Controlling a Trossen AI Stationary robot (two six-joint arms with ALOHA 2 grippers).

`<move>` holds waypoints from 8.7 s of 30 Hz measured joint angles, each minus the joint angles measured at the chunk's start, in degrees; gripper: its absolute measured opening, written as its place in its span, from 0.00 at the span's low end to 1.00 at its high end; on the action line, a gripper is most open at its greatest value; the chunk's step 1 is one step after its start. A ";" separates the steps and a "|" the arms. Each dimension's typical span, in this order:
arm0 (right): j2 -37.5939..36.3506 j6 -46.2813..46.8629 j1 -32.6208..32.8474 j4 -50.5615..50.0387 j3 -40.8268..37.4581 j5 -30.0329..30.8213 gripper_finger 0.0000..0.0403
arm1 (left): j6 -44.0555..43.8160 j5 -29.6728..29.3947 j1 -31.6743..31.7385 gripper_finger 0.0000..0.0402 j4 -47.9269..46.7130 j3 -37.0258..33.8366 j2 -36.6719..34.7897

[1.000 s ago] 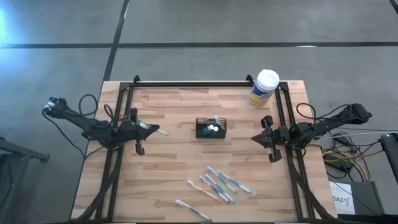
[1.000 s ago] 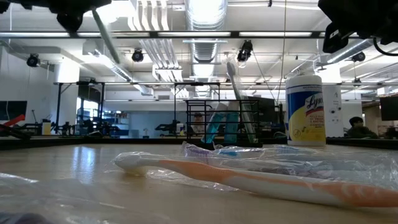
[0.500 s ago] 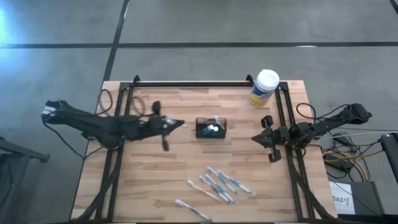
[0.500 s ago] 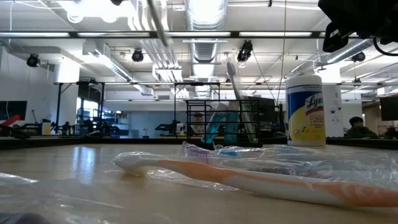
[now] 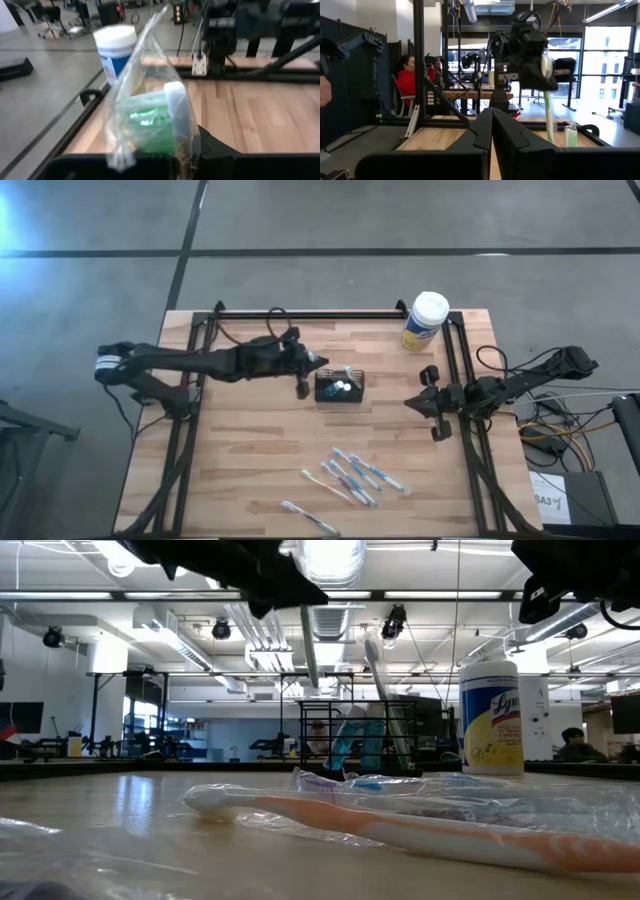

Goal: Pick & Place toothbrushing station
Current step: Put the green toothbrush into the black wire organizer, then put the right blue toothbrush into the black wire organizer

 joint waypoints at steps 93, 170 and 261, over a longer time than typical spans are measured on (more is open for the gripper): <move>1.46 -0.80 -0.01 -2.45 0.01 0.07 0.02 | -2.46 12.16 -4.68 0.01 -18.21 -44.11 -69.95; 84.31 58.40 19.64 -88.55 67.72 -7.15 0.52 | -16.39 13.80 -4.61 0.06 -11.88 -50.99 -75.59; 43.11 -2.58 2.71 -5.72 25.59 9.94 0.04 | -2.48 20.05 -7.61 0.58 21.72 -9.05 -3.01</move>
